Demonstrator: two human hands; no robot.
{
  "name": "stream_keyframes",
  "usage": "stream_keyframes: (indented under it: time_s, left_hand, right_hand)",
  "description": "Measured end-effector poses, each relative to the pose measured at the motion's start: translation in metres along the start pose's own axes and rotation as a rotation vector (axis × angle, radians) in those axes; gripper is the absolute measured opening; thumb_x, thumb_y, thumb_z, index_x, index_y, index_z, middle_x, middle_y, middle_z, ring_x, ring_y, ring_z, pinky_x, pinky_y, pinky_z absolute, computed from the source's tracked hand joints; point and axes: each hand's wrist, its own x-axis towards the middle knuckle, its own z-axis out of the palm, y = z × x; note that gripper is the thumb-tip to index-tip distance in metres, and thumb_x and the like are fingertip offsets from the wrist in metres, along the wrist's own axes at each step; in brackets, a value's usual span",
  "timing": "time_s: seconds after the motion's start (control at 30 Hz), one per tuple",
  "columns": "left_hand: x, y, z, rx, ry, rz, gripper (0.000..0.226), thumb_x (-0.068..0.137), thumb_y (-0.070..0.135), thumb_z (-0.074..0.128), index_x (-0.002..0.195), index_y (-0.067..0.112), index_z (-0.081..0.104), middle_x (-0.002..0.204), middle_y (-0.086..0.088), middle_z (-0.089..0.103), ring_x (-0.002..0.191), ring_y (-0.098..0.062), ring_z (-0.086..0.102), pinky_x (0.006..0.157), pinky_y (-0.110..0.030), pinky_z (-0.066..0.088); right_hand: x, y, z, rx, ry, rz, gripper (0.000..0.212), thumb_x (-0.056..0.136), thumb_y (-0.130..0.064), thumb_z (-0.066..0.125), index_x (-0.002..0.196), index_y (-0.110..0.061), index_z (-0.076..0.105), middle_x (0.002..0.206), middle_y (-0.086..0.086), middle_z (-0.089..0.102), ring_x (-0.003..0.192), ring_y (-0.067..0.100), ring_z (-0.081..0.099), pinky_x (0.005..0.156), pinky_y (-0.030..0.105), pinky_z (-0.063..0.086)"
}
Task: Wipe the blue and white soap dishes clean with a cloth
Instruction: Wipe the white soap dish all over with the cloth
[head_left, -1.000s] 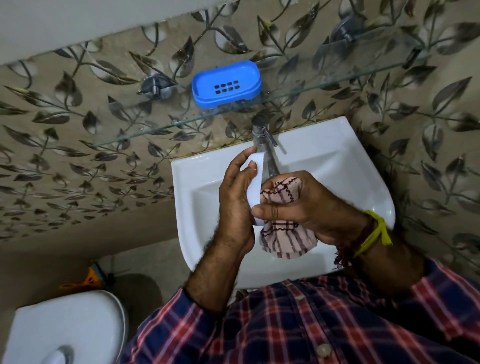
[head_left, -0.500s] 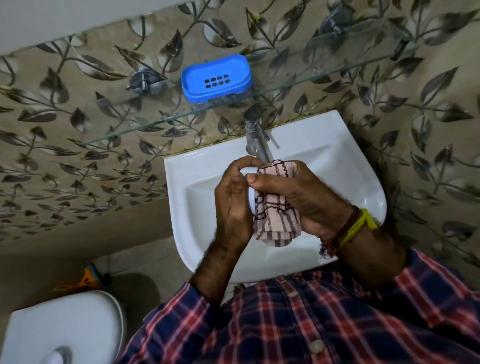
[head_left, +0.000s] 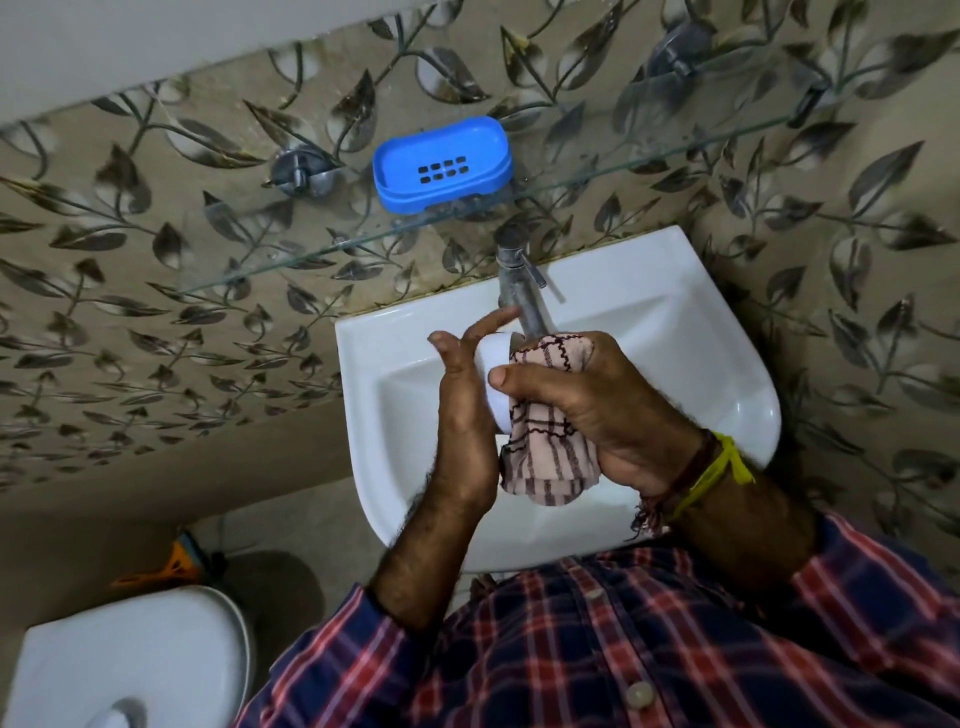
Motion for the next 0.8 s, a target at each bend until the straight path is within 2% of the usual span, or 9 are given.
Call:
stream_keyframes:
  time_s: [0.07,0.1,0.17,0.3,0.37,0.47,0.57,0.67,0.8]
  left_hand:
    - [0.001,-0.002,-0.002,0.131,0.008,0.210,0.080,0.099,0.072,0.026,0.136,0.007,0.055,0.122,0.008,0.072,0.114,-0.012,0.068,0.099,-0.031,0.054]
    - [0.000,-0.005,-0.002,0.185,0.013,0.276,0.076,0.099,0.070,0.030,0.132,0.006,0.055,0.114,0.010,0.073,0.105,-0.009,0.070,0.091,-0.026,0.055]
    - [-0.001,-0.004,0.000,0.214,0.022,0.263,0.067,0.099,0.070,0.033,0.119,0.012,0.060,0.099,-0.006,0.075,0.093,-0.022,0.073,0.083,-0.040,0.060]
    - [0.005,-0.002,0.002,0.162,0.035,0.147,0.066,0.098,0.068,0.023,0.107,0.019,0.067,0.097,-0.019,0.075,0.096,-0.037,0.073,0.090,-0.064,0.054]
    - [0.004,0.003,0.004,0.119,0.033,0.042,0.071,0.095,0.072,0.021,0.102,0.021,0.068,0.095,-0.021,0.076,0.097,-0.041,0.072,0.093,-0.067,0.053]
    - [0.004,0.007,0.005,0.118,0.026,-0.095,0.073,0.092,0.078,0.019,0.088,0.028,0.073,0.090,-0.007,0.077,0.095,-0.030,0.074,0.095,-0.059,0.056]
    - [0.007,0.006,0.002,0.062,-0.041,-0.156,0.076,0.088,0.082,0.017,0.107,0.030,0.070,0.101,-0.003,0.079,0.101,-0.023,0.075,0.083,-0.043,0.060]
    - [0.001,0.006,-0.001,0.125,-0.119,0.026,0.057,0.103,0.060,0.020,0.134,0.026,0.054,0.122,-0.015,0.072,0.114,-0.028,0.071,0.095,-0.050,0.058]
    - [-0.001,-0.003,0.000,0.154,-0.119,0.064,0.050,0.107,0.052,0.024,0.125,0.019,0.058,0.111,-0.019,0.074,0.108,-0.035,0.072,0.095,-0.060,0.055]
  right_hand:
    - [0.003,-0.002,0.002,0.115,0.017,0.071,0.015,0.088,-0.001,0.067,0.074,-0.002,0.062,0.067,0.014,0.056,0.061,0.022,0.057,0.061,0.031,0.053]
    - [0.003,-0.003,0.002,0.128,0.006,0.086,0.012,0.089,-0.002,0.067,0.078,-0.003,0.063,0.066,0.013,0.055,0.059,0.021,0.057,0.059,0.029,0.053]
    - [0.003,-0.003,-0.001,0.087,-0.044,0.071,0.014,0.090,-0.004,0.067,0.077,-0.003,0.062,0.063,0.008,0.055,0.058,0.018,0.056,0.058,0.027,0.053]
    - [0.001,0.000,-0.012,-0.049,-0.155,-0.027,0.025,0.088,-0.011,0.071,0.075,0.007,0.060,0.068,0.013,0.056,0.065,0.023,0.057,0.063,0.029,0.053]
    - [-0.001,0.000,-0.014,-0.088,-0.221,-0.060,0.017,0.086,-0.006,0.072,0.080,0.008,0.064,0.075,0.017,0.063,0.071,0.025,0.062,0.066,0.028,0.056]
    - [-0.001,-0.001,-0.015,-0.068,-0.217,-0.045,0.005,0.085,0.003,0.073,0.082,0.002,0.069,0.077,0.014,0.068,0.074,0.024,0.066,0.070,0.030,0.057]
    - [0.002,0.004,-0.013,0.000,-0.060,-0.023,0.011,0.085,0.001,0.071,0.075,0.002,0.068,0.064,0.011,0.065,0.060,0.021,0.063,0.062,0.028,0.055]
    - [0.004,0.007,-0.011,0.083,0.006,-0.001,0.008,0.086,0.002,0.068,0.081,0.007,0.065,0.062,0.010,0.056,0.054,0.018,0.055,0.057,0.027,0.050]
    - [0.003,0.005,-0.017,0.019,-0.134,-0.027,0.013,0.086,-0.002,0.071,0.083,0.009,0.065,0.072,0.013,0.061,0.069,0.023,0.060,0.068,0.030,0.053]
